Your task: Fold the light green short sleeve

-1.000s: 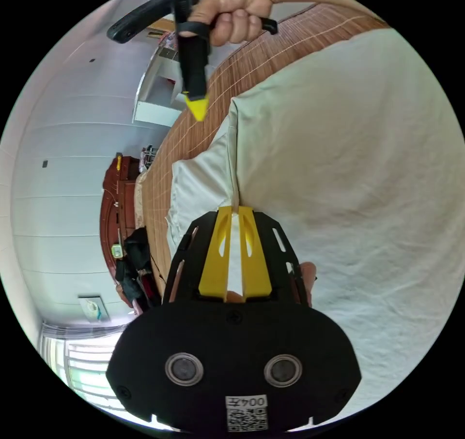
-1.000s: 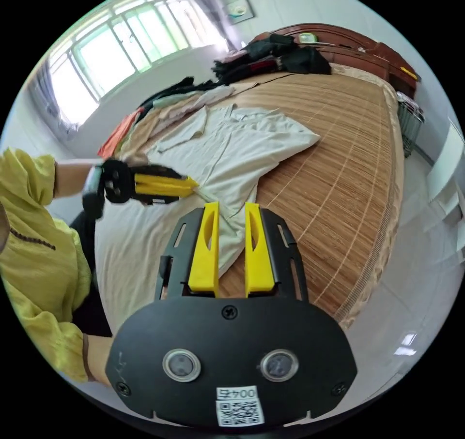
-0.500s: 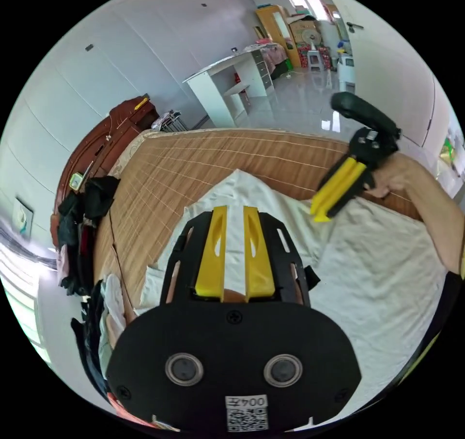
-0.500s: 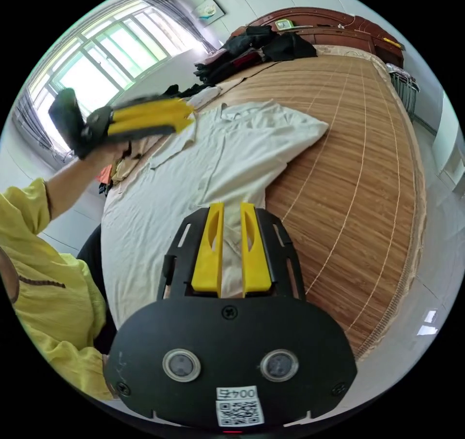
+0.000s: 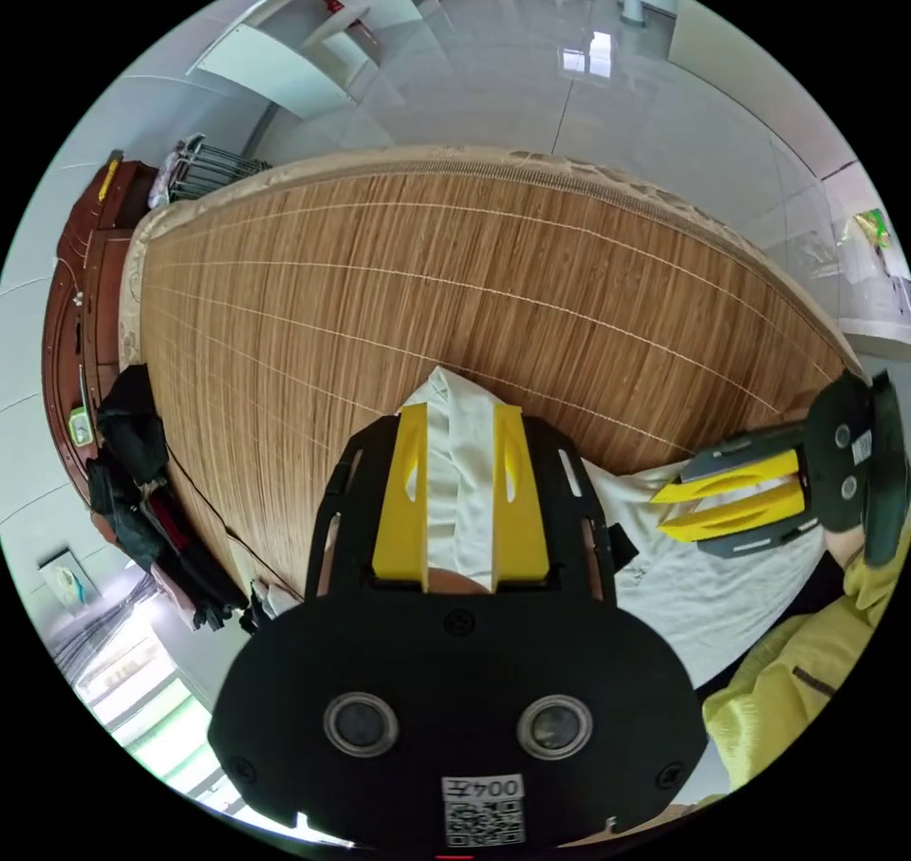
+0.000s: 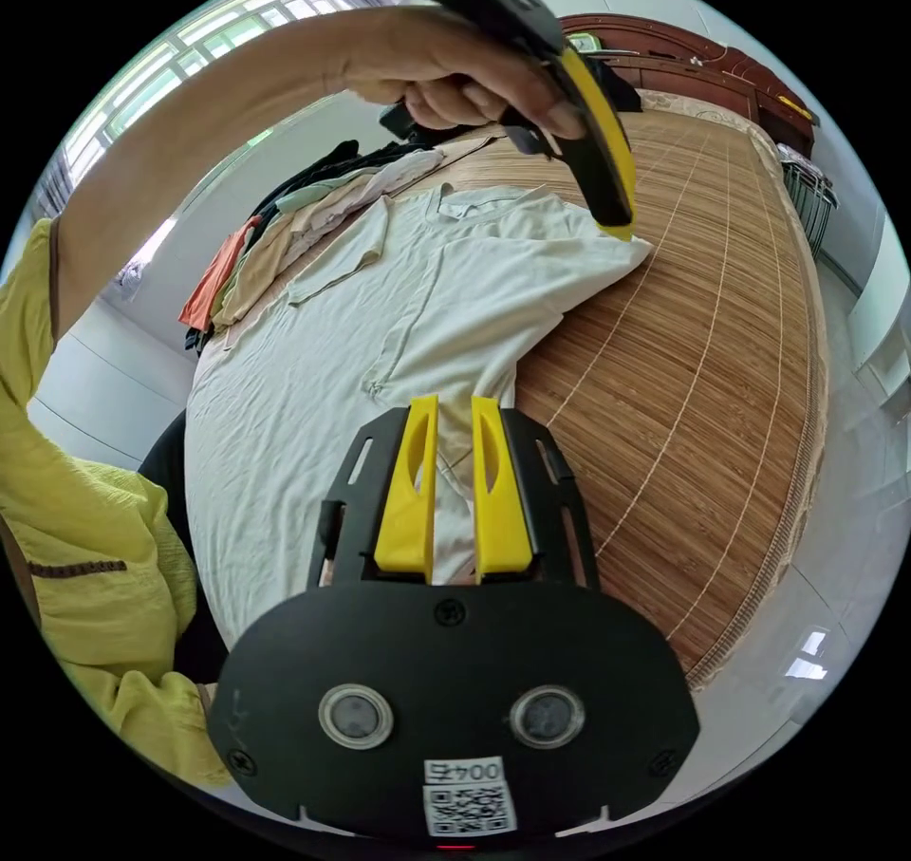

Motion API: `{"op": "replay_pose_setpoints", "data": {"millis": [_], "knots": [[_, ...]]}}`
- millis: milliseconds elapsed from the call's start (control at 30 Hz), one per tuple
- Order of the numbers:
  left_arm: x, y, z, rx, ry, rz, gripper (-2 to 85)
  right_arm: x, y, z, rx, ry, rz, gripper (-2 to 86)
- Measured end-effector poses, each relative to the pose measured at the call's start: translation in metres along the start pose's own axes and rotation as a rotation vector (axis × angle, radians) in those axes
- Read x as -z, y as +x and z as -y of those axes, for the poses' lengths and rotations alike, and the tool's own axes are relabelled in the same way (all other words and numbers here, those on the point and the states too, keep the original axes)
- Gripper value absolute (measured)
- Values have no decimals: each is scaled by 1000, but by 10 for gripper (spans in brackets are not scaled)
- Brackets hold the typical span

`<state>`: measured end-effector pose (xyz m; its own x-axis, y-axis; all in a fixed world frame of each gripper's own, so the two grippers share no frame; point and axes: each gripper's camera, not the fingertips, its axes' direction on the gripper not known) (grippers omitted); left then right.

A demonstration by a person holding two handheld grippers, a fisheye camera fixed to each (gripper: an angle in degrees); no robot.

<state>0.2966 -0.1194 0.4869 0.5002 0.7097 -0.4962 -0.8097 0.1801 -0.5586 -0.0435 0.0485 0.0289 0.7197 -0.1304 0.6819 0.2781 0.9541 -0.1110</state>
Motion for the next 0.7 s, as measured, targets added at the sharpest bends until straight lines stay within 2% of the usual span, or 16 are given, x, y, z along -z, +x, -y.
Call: {"op": "replay_pose_setpoints", "data": {"millis": [333, 600, 700], "knots": [[-32, -29, 43, 56, -91, -77, 92, 5, -13, 2, 84, -14, -3, 67], [-34, -29, 44, 80, -17, 96, 32, 5, -15, 4, 82, -53, -36, 53], [-34, -38, 38, 140, 53, 72, 26, 6, -15, 5, 64, -56, -46, 51]]}}
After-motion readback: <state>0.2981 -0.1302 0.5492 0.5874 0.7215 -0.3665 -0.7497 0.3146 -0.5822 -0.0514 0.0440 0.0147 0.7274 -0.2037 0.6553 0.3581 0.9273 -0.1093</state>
